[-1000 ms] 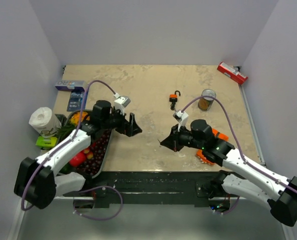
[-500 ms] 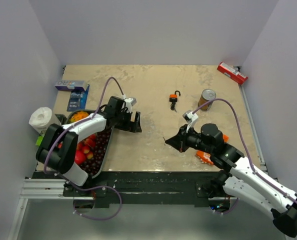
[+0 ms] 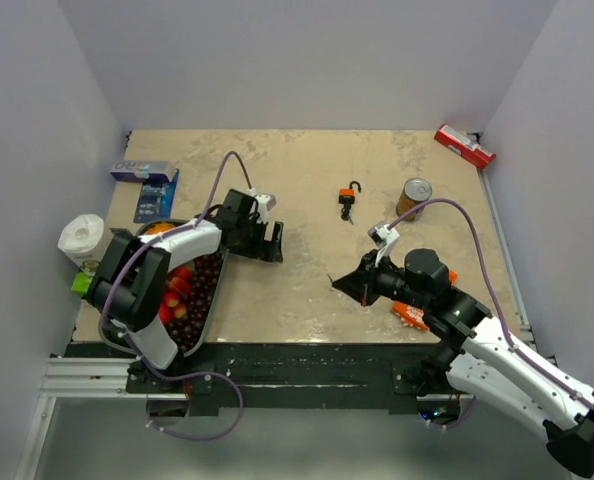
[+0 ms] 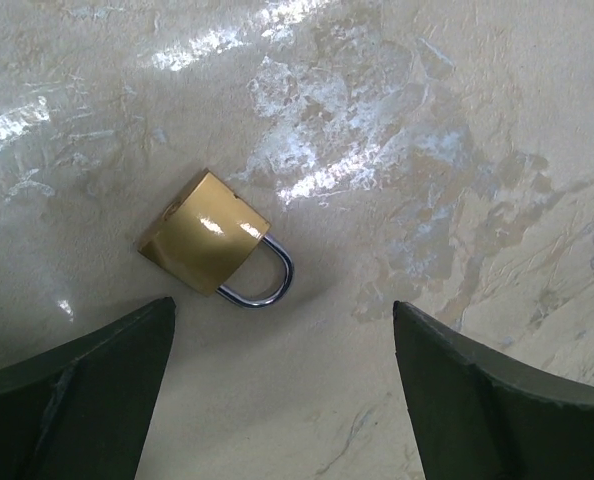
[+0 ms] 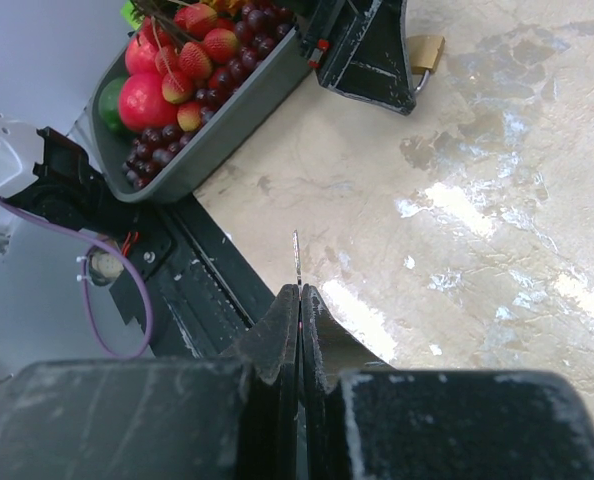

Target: Unlock with the key

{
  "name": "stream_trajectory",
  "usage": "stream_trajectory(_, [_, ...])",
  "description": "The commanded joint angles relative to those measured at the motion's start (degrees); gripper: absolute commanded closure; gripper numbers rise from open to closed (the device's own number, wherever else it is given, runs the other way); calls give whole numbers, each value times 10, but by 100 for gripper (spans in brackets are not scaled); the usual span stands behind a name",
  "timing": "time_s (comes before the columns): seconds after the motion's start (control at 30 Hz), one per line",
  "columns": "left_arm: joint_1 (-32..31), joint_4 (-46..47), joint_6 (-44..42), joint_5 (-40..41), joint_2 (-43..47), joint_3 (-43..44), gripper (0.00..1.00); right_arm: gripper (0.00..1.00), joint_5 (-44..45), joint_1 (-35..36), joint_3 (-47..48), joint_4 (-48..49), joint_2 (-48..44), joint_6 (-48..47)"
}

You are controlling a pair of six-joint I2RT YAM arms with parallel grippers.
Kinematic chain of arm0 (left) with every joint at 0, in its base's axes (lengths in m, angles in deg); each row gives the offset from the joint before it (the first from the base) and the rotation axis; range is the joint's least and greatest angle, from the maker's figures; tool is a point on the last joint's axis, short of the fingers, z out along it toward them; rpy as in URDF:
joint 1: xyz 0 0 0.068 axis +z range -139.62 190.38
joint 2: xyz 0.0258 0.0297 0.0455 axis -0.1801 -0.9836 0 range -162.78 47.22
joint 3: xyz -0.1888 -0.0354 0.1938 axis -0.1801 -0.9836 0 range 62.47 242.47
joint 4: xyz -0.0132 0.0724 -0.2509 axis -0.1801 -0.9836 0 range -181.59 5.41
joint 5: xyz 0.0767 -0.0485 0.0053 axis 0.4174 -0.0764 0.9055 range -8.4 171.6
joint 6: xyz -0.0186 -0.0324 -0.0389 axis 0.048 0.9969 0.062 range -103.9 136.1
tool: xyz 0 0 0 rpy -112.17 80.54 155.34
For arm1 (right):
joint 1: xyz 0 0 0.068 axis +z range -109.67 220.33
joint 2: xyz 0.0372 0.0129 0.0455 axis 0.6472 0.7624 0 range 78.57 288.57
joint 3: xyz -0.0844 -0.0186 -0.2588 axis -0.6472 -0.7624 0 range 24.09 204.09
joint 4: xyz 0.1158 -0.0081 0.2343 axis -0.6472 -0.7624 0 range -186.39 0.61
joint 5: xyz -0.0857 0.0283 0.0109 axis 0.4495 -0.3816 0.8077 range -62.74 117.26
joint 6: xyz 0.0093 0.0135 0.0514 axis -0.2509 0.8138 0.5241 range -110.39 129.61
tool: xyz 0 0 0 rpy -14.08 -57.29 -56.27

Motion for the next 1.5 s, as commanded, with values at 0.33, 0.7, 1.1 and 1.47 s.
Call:
stream_trajectory(0.33, [-15, 57, -15, -93, -70, 71, 9, 100, 12, -2, -2, 1, 1, 13])
stream_trajectory(0.7, [-94, 99, -65, -148, -130, 122, 10, 100, 21, -2, -9, 3, -2, 26])
stream_trajectory(1.1, [-120, 99, -54, -39, -166, 164, 11, 100, 25, -2, -12, 0, -5, 33])
stream_trajectory(1.47, [-145, 138, -50, -111, -185, 169, 12, 100, 28, -3, -15, 3, 2, 34])
